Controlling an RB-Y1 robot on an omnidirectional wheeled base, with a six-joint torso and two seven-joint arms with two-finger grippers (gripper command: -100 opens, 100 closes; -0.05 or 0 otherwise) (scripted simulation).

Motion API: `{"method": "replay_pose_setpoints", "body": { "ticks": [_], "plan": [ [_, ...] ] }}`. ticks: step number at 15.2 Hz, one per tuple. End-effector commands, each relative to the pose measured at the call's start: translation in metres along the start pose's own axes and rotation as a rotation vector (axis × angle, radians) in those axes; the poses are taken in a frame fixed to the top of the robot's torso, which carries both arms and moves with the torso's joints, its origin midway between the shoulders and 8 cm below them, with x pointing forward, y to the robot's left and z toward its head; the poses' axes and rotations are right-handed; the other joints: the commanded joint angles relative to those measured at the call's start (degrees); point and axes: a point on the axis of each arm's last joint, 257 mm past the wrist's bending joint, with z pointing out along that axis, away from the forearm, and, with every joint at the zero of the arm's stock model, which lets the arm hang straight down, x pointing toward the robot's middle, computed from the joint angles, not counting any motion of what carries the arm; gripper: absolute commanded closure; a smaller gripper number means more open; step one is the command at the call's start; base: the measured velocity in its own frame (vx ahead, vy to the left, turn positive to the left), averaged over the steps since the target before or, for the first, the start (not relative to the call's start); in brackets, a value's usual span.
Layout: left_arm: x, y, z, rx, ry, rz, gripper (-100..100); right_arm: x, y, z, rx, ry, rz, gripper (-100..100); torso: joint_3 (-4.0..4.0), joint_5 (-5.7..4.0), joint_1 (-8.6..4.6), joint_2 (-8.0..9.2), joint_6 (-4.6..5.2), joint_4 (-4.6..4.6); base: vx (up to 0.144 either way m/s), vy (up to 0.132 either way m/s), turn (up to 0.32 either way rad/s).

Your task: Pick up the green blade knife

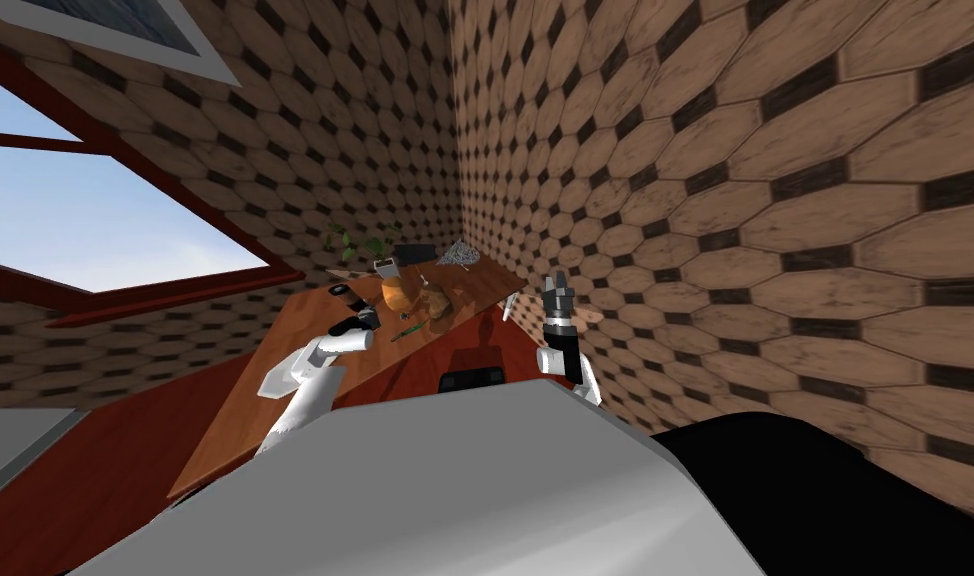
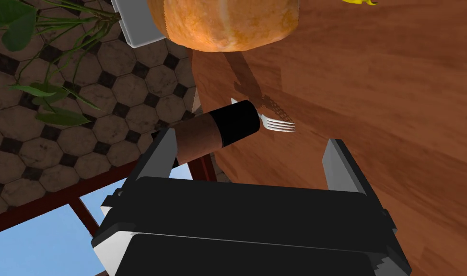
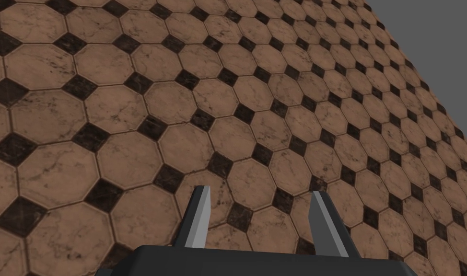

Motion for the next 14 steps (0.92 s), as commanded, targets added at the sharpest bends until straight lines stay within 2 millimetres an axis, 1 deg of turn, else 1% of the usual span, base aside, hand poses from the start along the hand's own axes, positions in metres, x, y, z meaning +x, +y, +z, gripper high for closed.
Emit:
{"method": "replay_pose_setpoints", "body": {
  "ticks": [1, 2, 3, 4, 5, 6, 8, 9, 11, 12, 13, 14],
  "plan": [
    [-0.005, 0.013, 0.003, -0.05, -0.011, -0.009, -100, 0.0, 0.0, 0.0, 0.0, 0.0, 0.0, 0, 0.0, 0.0, 0.0, 0.0, 0.0, 0.0, 0.017, -0.008, -0.041],
    [-0.01, 0.018, 0.008, -0.088, -0.022, -0.033, -100, 0.0, 0.0, 0.0, 0.0, 0.0, 0.0, 0, 0.0, 0.0, 0.01, 0.01, -0.02, 0.0, 0.022, -0.012, -0.089],
    [-0.012, 0.029, 0.008, -0.118, -0.028, -0.034, -100, 0.0, 0.0, 0.0, 0.0, 0.0, 0.0, 0, 0.0, 0.0, 0.0, -0.01, 0.0, 0.0, 0.023, -0.013, -0.091],
    [-0.012, 0.032, 0.008, -0.133, -0.031, -0.034, -100, 0.0, 0.0, 0.0, 0.0, 0.0, 0.0, 0, -0.01, 0.0, -0.01, -0.02, 0.0, -0.01, 0.016, -0.01, -0.033],
    [-0.016, 0.038, 0.013, -0.169, -0.041, -0.059, -100, 0.0, 0.0, 0.0, 0.0, 0.0, 0.0, 0, -0.01, 0.0, 0.0, 0.0, -0.02, -0.01, 0.02, -0.012, -0.081],
    [-0.018, 0.048, 0.012, -0.2, -0.047, -0.059, -100, 0.0, 0.0, 0.0, 0.0, 0.0, 0.0, 0, -0.01, 0.0, -0.01, -0.01, 0.0, 0.0, 0.025, -0.011, -0.082],
    [-0.021, 0.055, 0.014, -0.247, -0.058, -0.084, -100, 0.0, 0.0, 0.0, 0.0, 0.0, 0.0, 0, -0.01, 0.0, 0.0, -0.01, -0.02, -0.01, 0.021, -0.01, -0.062],
    [-0.023, 0.067, 0.013, -0.28, -0.064, -0.085, -100, 0.0, 0.0, 0.0, 0.0, 0.0, 0.0, 0, -0.01, 0.0, -0.01, -0.02, 0.01, 0.0, 0.025, -0.013, -0.097],
    [-0.024, 0.072, 0.014, -0.325, -0.073, -0.109, -100, 0.0, 0.0, 0.0, 0.0, 0.0, 0.0, 0, -0.01, 0.0, 0.0, -0.01, -0.02, -0.01, 0.022, -0.008, -0.042],
    [-0.026, 0.085, 0.013, -0.36, -0.08, -0.11, -100, 0.0, 0.0, 0.0, 0.0, 0.0, 0.0, 0, -0.01, 0.0, 0.0, -0.02, 0.0, 0.0, 0.028, -0.009, -0.084],
    [-0.027, 0.087, 0.012, -0.369, -0.081, -0.11, -100, 0.0, 0.0, 0.0, 0.0, 0.0, 0.0, 0, -0.02, 0.0, 0.0, -0.03, -0.01, -0.01, 0.019, -0.006, -0.035],
    [-0.028, 0.093, 0.012, -0.409, -0.089, -0.135, -100, 0.0, 0.0, 0.0, 0.0, 0.0, 0.0, 0, -0.01, 0.0, 0.0, -0.02, -0.02, -0.01, 0.022, -0.009, -0.071]
  ]
}}
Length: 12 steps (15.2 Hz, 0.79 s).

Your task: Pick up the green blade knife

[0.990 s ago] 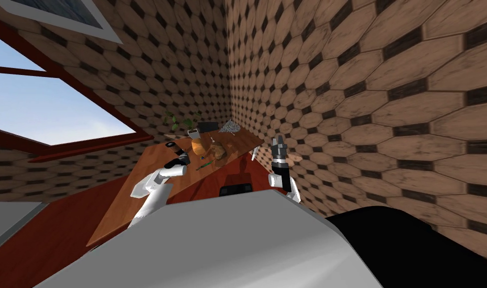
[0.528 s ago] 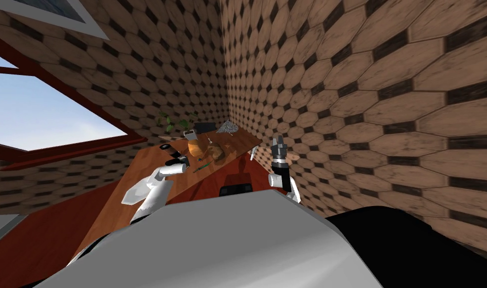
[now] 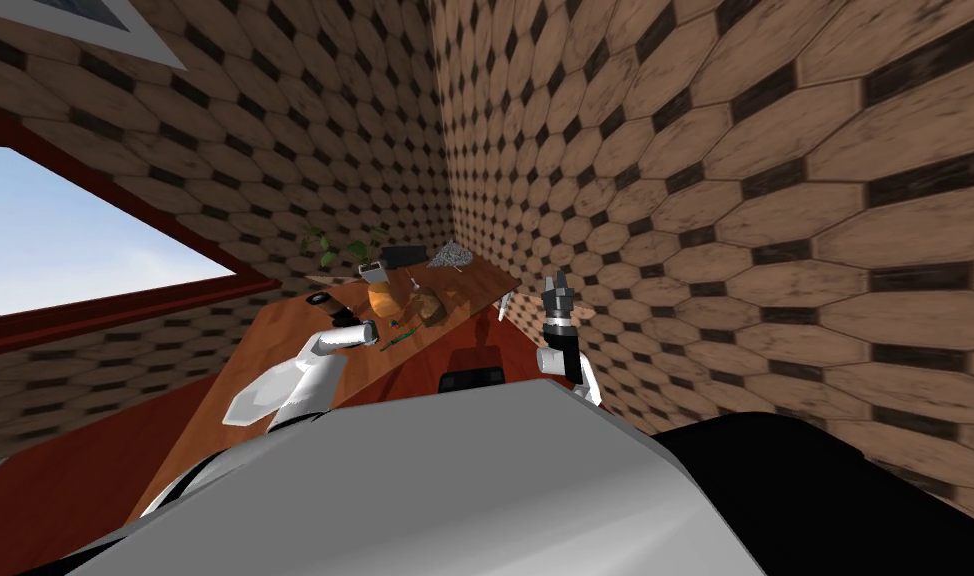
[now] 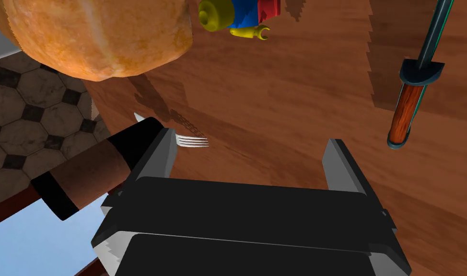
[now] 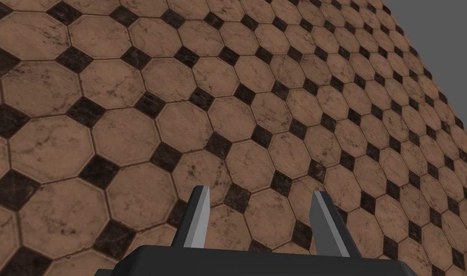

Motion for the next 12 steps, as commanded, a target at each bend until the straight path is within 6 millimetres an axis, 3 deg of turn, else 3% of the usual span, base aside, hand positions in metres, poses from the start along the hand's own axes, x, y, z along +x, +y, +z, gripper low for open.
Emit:
{"method": "replay_pose_setpoints", "body": {
  "ticks": [1, 12],
  "plan": [
    [-0.005, 0.016, 0.004, -0.068, -0.013, -0.019, -100, 0.0, 0.0, 0.0, 0.0, 0.0, 0.0, 0, 0.0, 0.0, 0.0, 0.0, 0.0, 0.0, 0.025, -0.01, -0.087],
    [-0.011, 0.072, 0.005, -0.336, -0.051, -0.106, -100, 0.0, 0.0, 0.0, 0.0, 0.0, 0.0, 0, -0.01, 0.0, 0.01, -0.02, 0.0, 0.0, 0.024, -0.005, -0.062]
  ]
}}
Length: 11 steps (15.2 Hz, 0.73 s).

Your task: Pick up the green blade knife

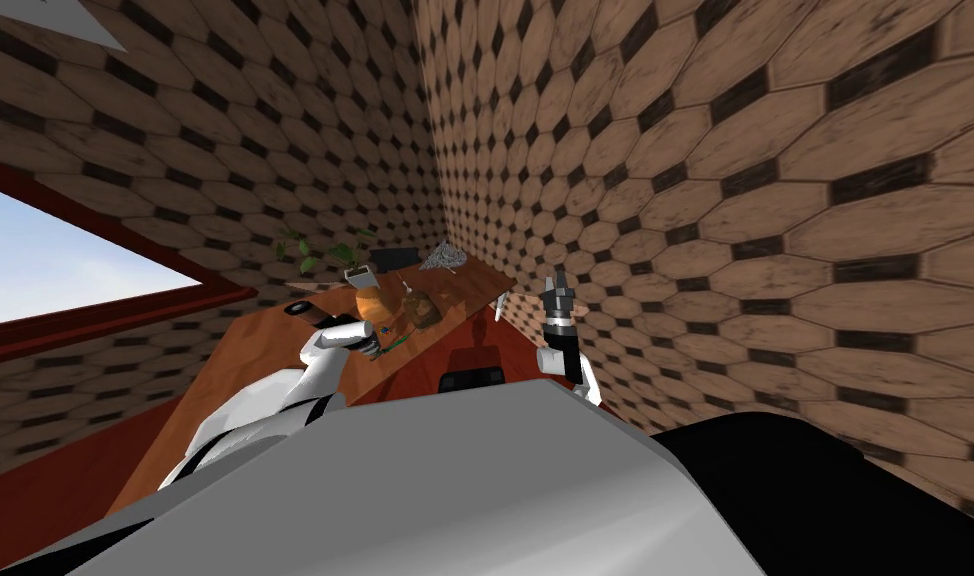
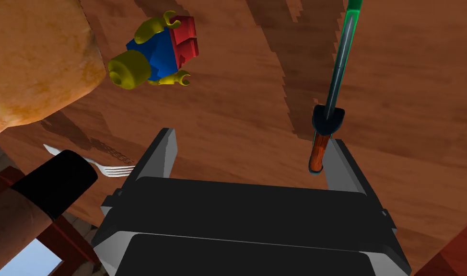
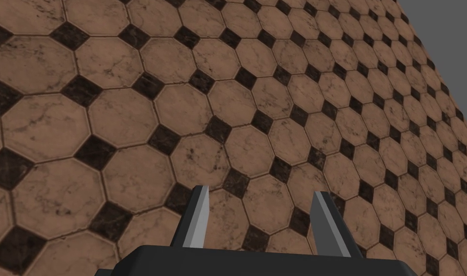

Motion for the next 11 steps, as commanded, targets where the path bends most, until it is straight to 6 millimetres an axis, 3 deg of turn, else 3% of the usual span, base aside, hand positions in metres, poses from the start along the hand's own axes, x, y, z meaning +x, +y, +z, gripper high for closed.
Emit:
{"method": "replay_pose_setpoints", "body": {
  "ticks": [1, 11],
  "plan": [
    [-0.001, 0.008, 0.001, -0.038, -0.006, -0.008, -100, 0.0, 0.0, 0.0, 0.0, 0.0, 0.0, 0, 0.0, 0.0, 0.0, 0.0, 0.0, 0.0, 0.026, -0.001, -0.026],
    [0.0, 0.062, -0.001, -0.296, -0.029, -0.081, -100, 0.0, 0.0, 0.0, 0.0, 0.0, 0.0, 0, 0.0, 0.01, 0.0, 0.01, 0.01, 0.0, 0.028, -0.003, -0.062]
  ]
}}
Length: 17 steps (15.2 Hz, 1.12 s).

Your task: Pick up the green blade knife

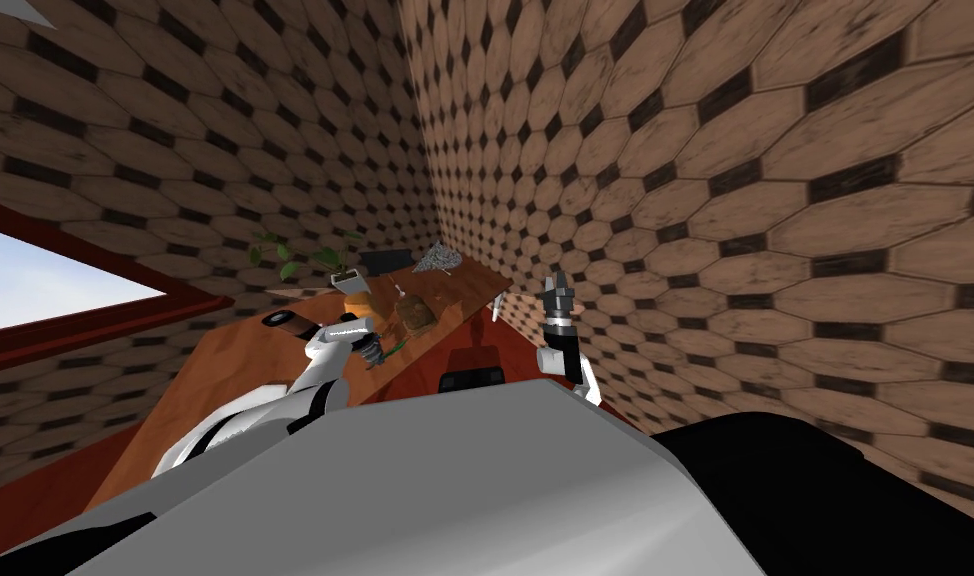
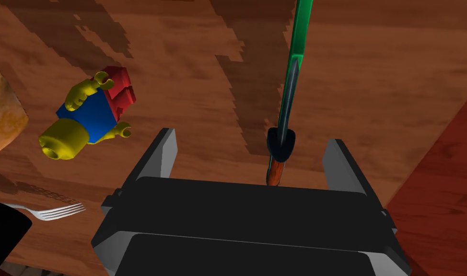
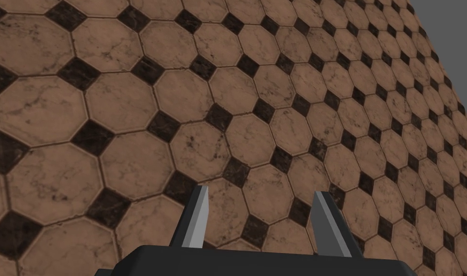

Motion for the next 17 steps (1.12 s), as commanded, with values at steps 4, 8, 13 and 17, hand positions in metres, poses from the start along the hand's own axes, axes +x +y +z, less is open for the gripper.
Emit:
{"method": "replay_pose_setpoints", "body": {
  "ticks": [4, 8, 13, 17],
  "plan": [
    [0.0, 0.012, 0.0, -0.052, -0.004, -0.013, -100, 0.0, 0.0, 0.0, 0.0, 0.0, 0.0, 0, 0.01, 0.0, 0.0, 0.02, -0.02, 0.0, 0.022, 0.001, -0.033],
    [0.002, 0.026, 0.018, -0.056, -0.002, -0.006, -100, 0.0, 0.0, 0.0, 0.0, 0.0, 0.0, 0, 0.01, 0.02, 0.08, 0.02, -0.04, 0.0, 0.029, 0.018, 0.031],
    [0.003, 0.028, 0.018, -0.062, -0.002, -0.006, 100, 0.0, 0.0, 0.0, 0.0, 0.0, 0.0, 0, 0.03, 0.01, 0.09, 0.04, 0.0, 0.04, 0.013, 0.007, 0.005],
    [0.001, 0.017, 0.004, -0.058, -0.004, -0.012, 100, 0.0, 0.0, 0.0, 0.0, 0.0, 0.0, 0, 0.04, -0.11, 0.03, 0.06, 0.08, 0.03, -0.017, -0.009, -0.025]
  ]
}}
